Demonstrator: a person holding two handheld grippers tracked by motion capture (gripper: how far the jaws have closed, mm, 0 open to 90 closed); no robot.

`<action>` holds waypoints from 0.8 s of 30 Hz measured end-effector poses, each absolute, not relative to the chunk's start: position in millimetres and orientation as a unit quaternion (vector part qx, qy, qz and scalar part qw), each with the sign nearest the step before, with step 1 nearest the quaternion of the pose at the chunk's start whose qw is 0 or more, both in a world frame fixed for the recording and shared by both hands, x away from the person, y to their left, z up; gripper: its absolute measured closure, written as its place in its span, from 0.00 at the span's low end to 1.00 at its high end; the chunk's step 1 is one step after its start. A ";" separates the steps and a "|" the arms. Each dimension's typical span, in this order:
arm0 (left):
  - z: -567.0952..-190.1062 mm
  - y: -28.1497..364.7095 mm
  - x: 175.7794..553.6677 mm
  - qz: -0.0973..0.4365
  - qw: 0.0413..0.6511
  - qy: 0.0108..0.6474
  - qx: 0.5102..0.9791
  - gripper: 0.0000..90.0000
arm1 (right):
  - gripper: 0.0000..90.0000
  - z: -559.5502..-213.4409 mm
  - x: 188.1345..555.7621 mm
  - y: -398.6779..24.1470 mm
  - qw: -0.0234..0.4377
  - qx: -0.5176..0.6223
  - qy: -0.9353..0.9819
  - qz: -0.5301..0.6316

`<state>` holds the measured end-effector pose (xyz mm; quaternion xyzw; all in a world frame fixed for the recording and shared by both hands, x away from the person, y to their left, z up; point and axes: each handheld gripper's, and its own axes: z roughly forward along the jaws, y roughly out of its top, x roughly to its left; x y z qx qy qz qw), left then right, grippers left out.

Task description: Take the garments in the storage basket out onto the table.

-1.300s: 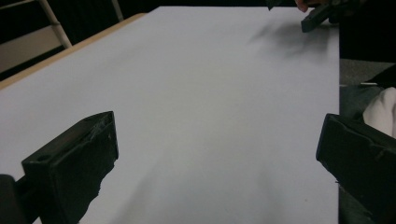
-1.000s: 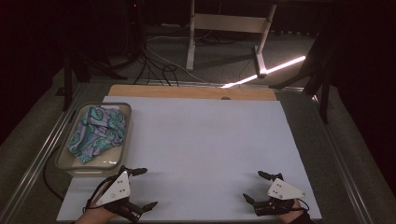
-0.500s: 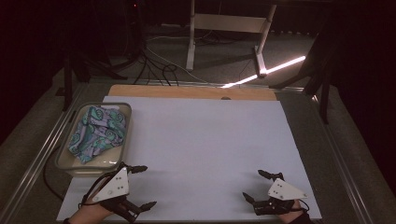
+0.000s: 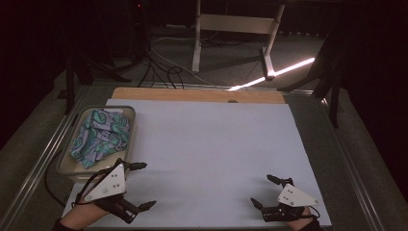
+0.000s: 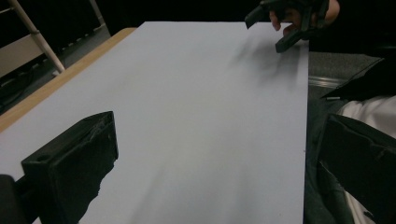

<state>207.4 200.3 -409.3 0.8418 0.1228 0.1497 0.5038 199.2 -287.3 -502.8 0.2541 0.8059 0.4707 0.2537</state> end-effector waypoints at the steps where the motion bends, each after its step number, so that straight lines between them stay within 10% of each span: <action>1: -407.8 200.4 207.9 0.156 0.501 0.124 0.842 0.00 | 0.09 -502.8 199.2 -287.3 0.254 0.254 0.806 0.471; 24: -372.0 228.4 228.8 0.195 0.488 0.173 0.833 0.00 | 0.09 -501.6 198.6 -286.8 0.254 0.258 0.803 0.473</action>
